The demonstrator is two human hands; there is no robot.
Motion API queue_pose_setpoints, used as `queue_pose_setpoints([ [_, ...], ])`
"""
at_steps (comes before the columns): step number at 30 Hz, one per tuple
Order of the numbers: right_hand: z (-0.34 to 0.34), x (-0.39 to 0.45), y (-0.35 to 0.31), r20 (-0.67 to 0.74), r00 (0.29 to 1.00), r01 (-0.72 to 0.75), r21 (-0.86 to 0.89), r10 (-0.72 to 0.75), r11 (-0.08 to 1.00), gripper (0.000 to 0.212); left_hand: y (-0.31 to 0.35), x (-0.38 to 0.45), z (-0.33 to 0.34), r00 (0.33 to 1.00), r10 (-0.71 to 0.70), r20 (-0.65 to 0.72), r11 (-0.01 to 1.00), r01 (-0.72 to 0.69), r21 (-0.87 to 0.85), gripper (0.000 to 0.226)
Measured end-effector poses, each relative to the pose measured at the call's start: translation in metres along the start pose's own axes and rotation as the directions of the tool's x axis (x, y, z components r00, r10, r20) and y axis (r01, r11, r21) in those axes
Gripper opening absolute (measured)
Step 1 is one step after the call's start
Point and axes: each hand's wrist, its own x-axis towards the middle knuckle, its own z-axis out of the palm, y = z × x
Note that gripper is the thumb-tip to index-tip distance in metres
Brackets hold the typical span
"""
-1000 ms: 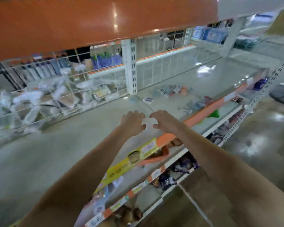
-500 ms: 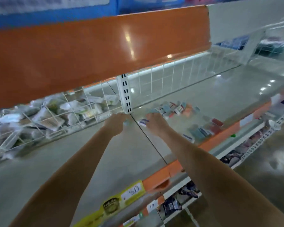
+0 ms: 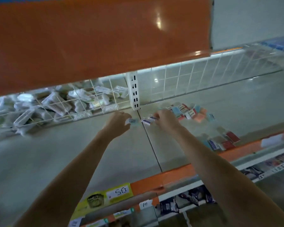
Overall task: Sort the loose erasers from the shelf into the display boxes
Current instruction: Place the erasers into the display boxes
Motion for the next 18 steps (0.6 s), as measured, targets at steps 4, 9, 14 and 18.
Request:
queue_pose_setpoints([
  [4,-0.003,-0.019,-0.010,-0.078,0.989,0.131,0.085,-0.125,0.988,0.024,0.014,-0.035,-0.007,0.984,-0.143,-0.110,0.955,0.108,-0.275,0.019],
  [9,0.008,-0.048,-0.038,-0.047,0.959,0.284,0.172,-0.280,0.943,0.029,0.018,-0.082,-0.031,0.908,-0.412,0.080,0.703,0.372,-0.606,0.020],
  [14,0.020,-0.074,-0.087,-0.089,0.919,0.394,0.265,-0.384,0.880,0.026,0.008,-0.147,-0.065,0.832,-0.493,0.253,0.400,0.475,-0.783,0.024],
  [18,0.036,-0.097,-0.141,-0.110,0.872,0.485,0.333,-0.477,0.809,0.026,-0.015,-0.209,-0.091,0.806,-0.549,0.220,0.381,0.476,-0.792,0.024],
])
